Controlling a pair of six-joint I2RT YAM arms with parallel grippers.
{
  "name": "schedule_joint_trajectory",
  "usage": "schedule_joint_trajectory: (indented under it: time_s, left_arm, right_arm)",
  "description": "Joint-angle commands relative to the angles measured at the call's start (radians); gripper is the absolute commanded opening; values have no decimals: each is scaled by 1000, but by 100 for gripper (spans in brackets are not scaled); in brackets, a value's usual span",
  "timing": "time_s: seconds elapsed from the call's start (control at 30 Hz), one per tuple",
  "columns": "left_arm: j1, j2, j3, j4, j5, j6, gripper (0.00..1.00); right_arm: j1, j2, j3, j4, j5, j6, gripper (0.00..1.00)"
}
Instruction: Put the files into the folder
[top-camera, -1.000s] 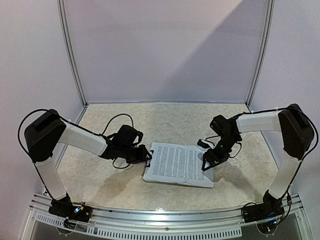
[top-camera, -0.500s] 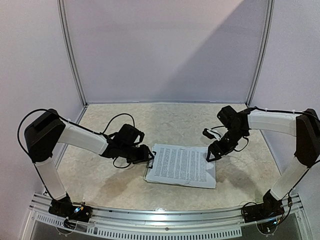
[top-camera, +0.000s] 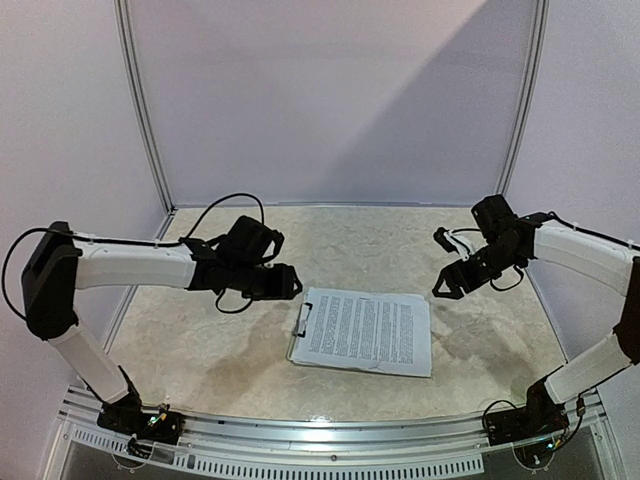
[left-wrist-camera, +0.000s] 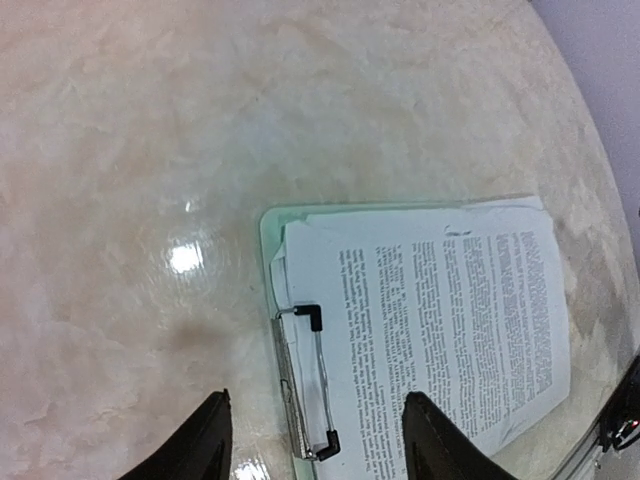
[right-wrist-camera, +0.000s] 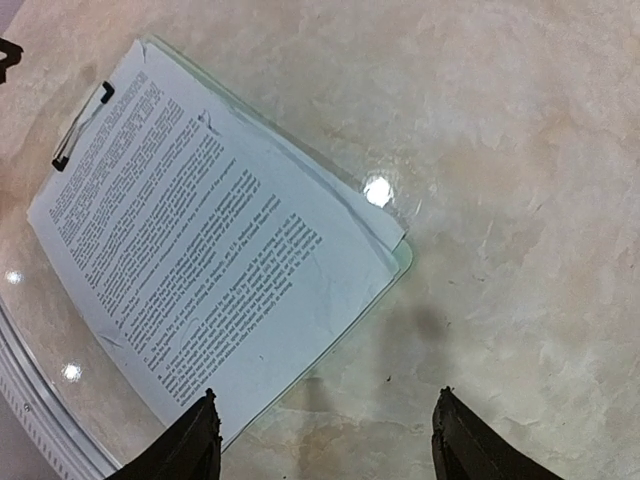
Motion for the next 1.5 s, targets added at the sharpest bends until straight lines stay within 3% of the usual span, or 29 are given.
schedule_joint_trajectory:
  time_s: [0.0,0.27,0.37,0.5,0.73,0.93,1.1,1.23,1.47]
  left_arm:
    - [-18,-100,17,-26,-121,153,59]
    - [-111,-196,-116,118,-78,364,58]
    - [-215,-165,-140,106,-90,399,55]
    - [-315,-103,-163,69,-35,350,42]
    - [-393,-28,-242,77,127,283,42]
    - [-389,95,-220,116,163,253,48]
    - [-365,174,-164,124,45,159,52]
    - [-297,203,-140,108,-42,64,53]
    - [-122,240,-105,134,-28,89,53]
  right_arm:
    - [-23,-96,-80,135,33,-24,72]
    - [-132,-243,-343,486,-46,24,74]
    - [-135,-230,-373,497,-88,31,74]
    - [-137,-234,-384,490,-85,10,74]
    - [-136,-251,-396,490,-104,-6,75]
    - [-135,-19,-184,394,-268,-168,76]
    - [-102,350,121,273,-270,-200,77]
    - [-75,534,255,205,-278,-225,76]
    - [-20,622,249,141,-290,-222,75]
